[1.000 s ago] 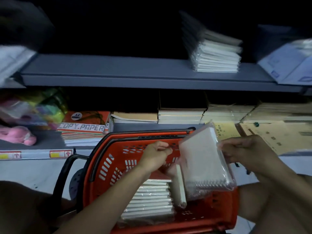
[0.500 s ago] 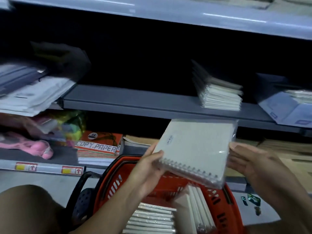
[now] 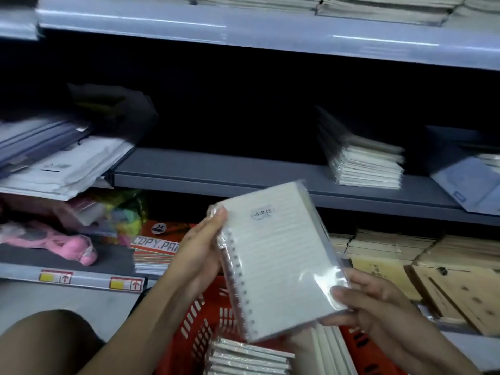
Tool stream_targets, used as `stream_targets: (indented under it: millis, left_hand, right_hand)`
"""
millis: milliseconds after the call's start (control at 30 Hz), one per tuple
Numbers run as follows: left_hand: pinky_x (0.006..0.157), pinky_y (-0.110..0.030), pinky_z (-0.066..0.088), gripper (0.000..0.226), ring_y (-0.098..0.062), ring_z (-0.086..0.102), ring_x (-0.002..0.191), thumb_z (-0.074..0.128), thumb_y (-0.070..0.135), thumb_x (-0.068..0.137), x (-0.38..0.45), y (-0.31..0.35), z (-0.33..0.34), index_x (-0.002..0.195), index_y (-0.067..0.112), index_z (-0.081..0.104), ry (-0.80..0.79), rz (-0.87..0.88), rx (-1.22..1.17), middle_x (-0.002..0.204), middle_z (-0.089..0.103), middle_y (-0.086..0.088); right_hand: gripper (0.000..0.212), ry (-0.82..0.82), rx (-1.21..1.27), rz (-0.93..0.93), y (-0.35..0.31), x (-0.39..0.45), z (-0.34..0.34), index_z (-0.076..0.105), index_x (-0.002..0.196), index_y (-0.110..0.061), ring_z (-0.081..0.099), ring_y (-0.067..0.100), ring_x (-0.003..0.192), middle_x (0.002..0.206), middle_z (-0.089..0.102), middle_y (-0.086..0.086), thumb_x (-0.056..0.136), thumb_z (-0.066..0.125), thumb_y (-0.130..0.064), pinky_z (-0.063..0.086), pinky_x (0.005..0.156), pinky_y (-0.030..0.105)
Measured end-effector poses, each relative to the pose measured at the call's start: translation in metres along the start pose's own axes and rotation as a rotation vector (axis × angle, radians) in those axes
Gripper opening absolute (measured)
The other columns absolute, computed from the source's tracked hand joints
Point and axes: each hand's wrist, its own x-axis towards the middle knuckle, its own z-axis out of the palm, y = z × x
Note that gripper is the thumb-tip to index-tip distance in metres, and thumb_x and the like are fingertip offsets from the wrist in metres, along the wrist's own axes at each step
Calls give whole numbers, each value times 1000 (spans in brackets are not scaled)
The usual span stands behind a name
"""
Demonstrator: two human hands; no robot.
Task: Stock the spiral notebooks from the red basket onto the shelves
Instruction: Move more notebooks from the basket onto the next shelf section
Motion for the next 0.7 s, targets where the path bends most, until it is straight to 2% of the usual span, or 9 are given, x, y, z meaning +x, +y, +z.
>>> stream_targets:
  millis: [67, 167, 267, 333, 400, 467, 500, 600, 700]
  left_hand:
    - [101, -51, 46, 53, -33, 63, 121, 44, 45, 100, -2, 10, 5, 135, 8, 59, -46, 0, 19, 130, 67, -17]
    - [105, -54, 43, 47, -32, 63, 122, 39, 39, 103, -6, 17, 8, 138, 12, 54, -116, 5, 95, 132, 66, -14]
    - [102, -53, 50, 39, -31, 63, 122, 44, 19, 102, -11, 13, 3, 140, 20, 52, -205, 24, 176, 136, 64, -10]
    - [89, -50, 58, 49, -36, 63, 121, 51, 15, 100, -15, 8, -1, 146, 29, 44, -318, 16, 208, 140, 61, -7]
    - [66, -45, 62, 70, -45, 65, 108, 62, 18, 92, -17, 4, -6, 150, 42, 33, -363, 29, 259, 142, 58, -5]
    - [58, -41, 59, 85, -45, 65, 87, 68, 19, 85, -15, 0, -10, 153, 46, 24, -335, 65, 308, 141, 59, -5]
    - [58, -40, 58, 85, -43, 64, 81, 68, 18, 86, -13, -1, -10, 153, 45, 24, -313, 89, 324, 137, 61, -8]
    - [63, -34, 56, 69, -38, 62, 78, 63, 12, 95, -9, 1, -4, 153, 34, 33, -253, 173, 375, 131, 66, -10]
    - [63, -29, 56, 57, -25, 66, 77, 58, 5, 95, 0, 15, 11, 147, 25, 44, -178, 212, 365, 130, 68, -5]
  right_hand:
    - [57, 52, -23, -93, 7, 4, 7, 71, 119, -2, 69, 53, 96, 118, 69, 29, 64, 86, -11, 56, 86, 55]
    - [38, 133, 55, -195, 9, 13, 19, 73, 115, -3, 74, 44, 76, 114, 71, 26, 77, 75, 1, 64, 70, 40]
    - [41, 145, 142, -222, 6, 24, 29, 66, 125, -5, 74, 45, 84, 119, 71, 22, 84, 64, -1, 62, 79, 41]
    - [43, 177, 207, -236, 1, 31, 35, 62, 128, -3, 74, 43, 87, 117, 72, 21, 86, 61, 0, 62, 80, 39]
    - [37, 207, 246, -245, -2, 36, 41, 65, 122, -2, 74, 40, 88, 112, 74, 19, 85, 62, 0, 63, 77, 36]
    - [31, 236, 294, -246, -3, 39, 44, 66, 114, -2, 75, 40, 87, 104, 76, 16, 83, 64, -2, 63, 75, 34]
    - [29, 244, 302, -241, -4, 40, 47, 65, 114, -4, 75, 40, 87, 104, 76, 17, 85, 63, -2, 62, 78, 37]
    - [36, 281, 262, -239, -5, 49, 48, 59, 128, 2, 75, 38, 91, 113, 74, 20, 92, 61, -3, 57, 90, 45]
    - [38, 284, 181, -268, -22, 61, 47, 60, 131, -1, 75, 32, 96, 121, 72, 14, 94, 62, -9, 60, 88, 41]
